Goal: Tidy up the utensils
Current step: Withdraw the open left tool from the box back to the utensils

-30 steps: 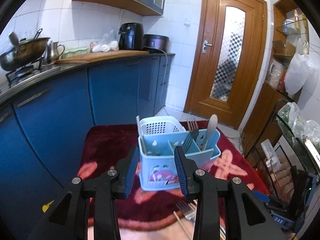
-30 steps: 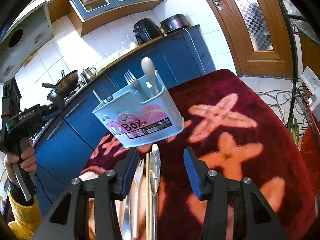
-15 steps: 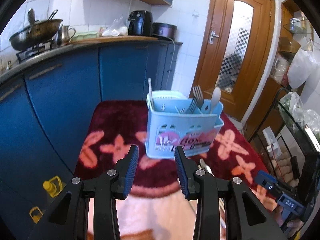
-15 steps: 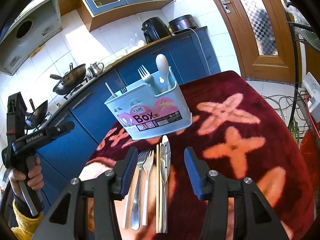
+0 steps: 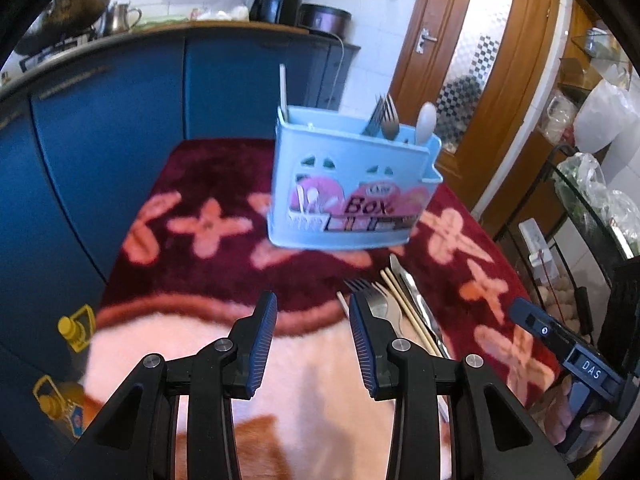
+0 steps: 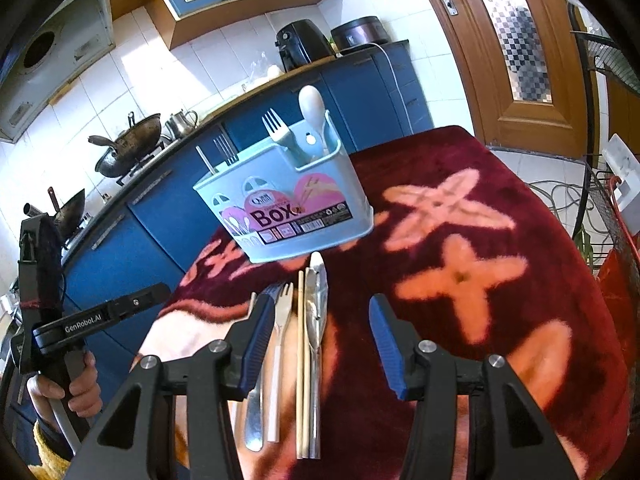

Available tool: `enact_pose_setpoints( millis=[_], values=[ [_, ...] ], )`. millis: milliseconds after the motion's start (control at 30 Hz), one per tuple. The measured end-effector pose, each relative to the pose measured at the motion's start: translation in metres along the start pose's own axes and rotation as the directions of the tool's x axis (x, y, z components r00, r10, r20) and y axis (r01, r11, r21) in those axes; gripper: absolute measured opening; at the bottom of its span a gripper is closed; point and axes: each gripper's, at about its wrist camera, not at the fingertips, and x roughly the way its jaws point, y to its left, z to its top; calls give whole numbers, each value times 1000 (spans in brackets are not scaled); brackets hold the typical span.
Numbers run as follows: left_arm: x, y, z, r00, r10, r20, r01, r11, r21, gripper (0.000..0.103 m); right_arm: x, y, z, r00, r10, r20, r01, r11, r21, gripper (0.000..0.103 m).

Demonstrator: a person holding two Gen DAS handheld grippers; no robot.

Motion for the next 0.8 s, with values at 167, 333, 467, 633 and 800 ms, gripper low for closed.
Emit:
enact_pose_setpoints(
  millis=[167,333,467,633,800],
  values=[
    [19,-4,-9,998,-23,-51,22,1000,-11,38,9,-4,-2,1000,-10,-29,10,1000,0,53],
    [39,-9,-13,994,-45,-98,44,999,-13,38,21,-8,-2,998,-17,-61,17,1000,2,53],
    [58,-13,-16,988,-55,-143,53,998,-13,38,31,-11,-2,996,-28,-82,28,1000,-11,53],
    [78,-21,-20,979,-62,-194,61,998,-10,38,42,-15,0,993,-29,-113,26,999,-31,53],
    [89,-29,-25,972,-49,-229,51,999,1,38,55,-19,1,988,-17,-153,10,999,-46,53]
  ],
)
